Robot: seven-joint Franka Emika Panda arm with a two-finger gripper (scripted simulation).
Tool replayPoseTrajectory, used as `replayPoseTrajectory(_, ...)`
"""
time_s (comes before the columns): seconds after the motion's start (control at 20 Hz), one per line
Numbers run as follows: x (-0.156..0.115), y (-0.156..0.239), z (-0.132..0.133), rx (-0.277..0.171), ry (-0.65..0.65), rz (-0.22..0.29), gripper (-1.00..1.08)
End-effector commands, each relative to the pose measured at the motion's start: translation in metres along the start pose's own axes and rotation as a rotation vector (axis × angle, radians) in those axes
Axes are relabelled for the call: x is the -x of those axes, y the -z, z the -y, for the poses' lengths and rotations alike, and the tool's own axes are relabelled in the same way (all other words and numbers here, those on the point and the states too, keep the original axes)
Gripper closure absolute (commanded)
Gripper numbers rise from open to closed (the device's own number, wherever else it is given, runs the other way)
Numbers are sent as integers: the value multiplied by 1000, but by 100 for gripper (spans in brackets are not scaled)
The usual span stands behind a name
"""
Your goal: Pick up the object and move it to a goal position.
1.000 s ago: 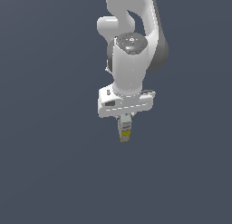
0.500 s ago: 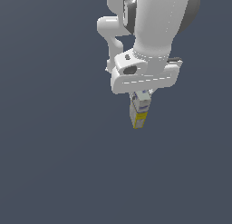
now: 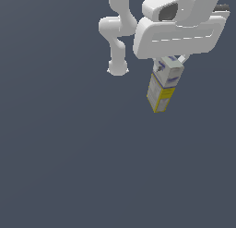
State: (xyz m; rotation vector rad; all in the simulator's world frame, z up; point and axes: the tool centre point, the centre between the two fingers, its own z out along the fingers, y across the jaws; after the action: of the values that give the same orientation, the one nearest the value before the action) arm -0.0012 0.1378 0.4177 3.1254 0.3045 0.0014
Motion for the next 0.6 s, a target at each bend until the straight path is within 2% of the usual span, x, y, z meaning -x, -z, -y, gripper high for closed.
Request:
replayPoseTrajectory(0.0,1,24,13,0,0,1,108)
replayPoseTrajectory(0.55,2,99,51,-1,-1,1,108)
